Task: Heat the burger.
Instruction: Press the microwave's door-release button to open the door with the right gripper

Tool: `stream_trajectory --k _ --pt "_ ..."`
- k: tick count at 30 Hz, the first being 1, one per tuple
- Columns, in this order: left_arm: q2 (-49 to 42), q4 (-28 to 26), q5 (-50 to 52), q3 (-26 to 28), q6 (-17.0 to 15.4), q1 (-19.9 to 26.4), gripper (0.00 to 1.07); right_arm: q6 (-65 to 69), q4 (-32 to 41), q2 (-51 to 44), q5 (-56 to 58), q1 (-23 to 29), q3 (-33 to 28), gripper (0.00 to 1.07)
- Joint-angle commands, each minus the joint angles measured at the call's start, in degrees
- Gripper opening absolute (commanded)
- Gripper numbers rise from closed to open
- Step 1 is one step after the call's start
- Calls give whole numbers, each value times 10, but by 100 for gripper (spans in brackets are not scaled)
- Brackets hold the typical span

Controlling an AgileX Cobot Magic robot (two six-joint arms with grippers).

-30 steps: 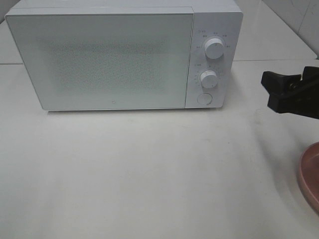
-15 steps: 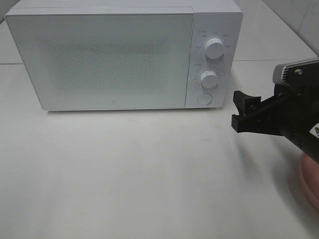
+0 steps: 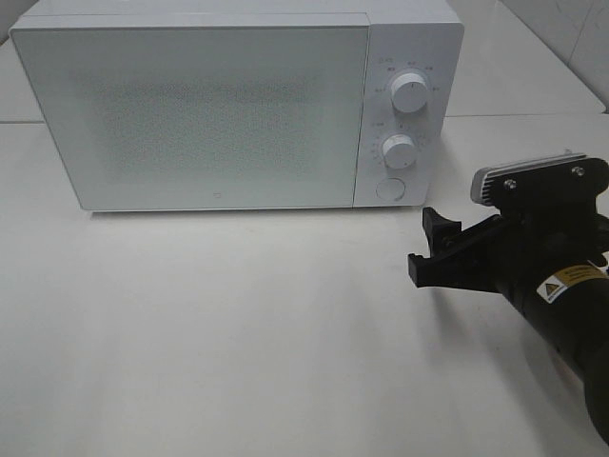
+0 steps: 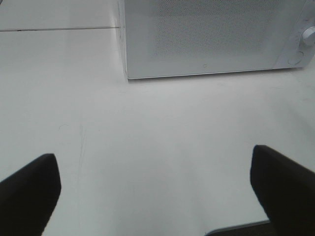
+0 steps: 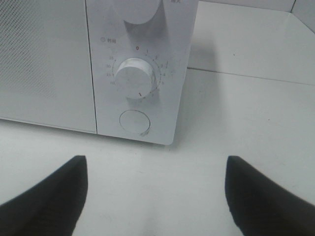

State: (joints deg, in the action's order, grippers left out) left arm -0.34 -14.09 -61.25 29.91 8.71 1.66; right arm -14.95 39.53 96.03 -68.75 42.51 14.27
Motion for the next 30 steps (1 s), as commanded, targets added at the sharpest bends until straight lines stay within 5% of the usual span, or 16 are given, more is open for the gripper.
stream_trajectory --k 1,16,30 --pt "-9 1 -3 -1 1 1 99 2 5 21 -21 5 21 75" --pt "-9 1 -3 -1 1 1 99 3 10 83 -18 5 96 75" --pt "-9 1 -3 -1 1 1 99 85 10 84 -19 5 98 73"
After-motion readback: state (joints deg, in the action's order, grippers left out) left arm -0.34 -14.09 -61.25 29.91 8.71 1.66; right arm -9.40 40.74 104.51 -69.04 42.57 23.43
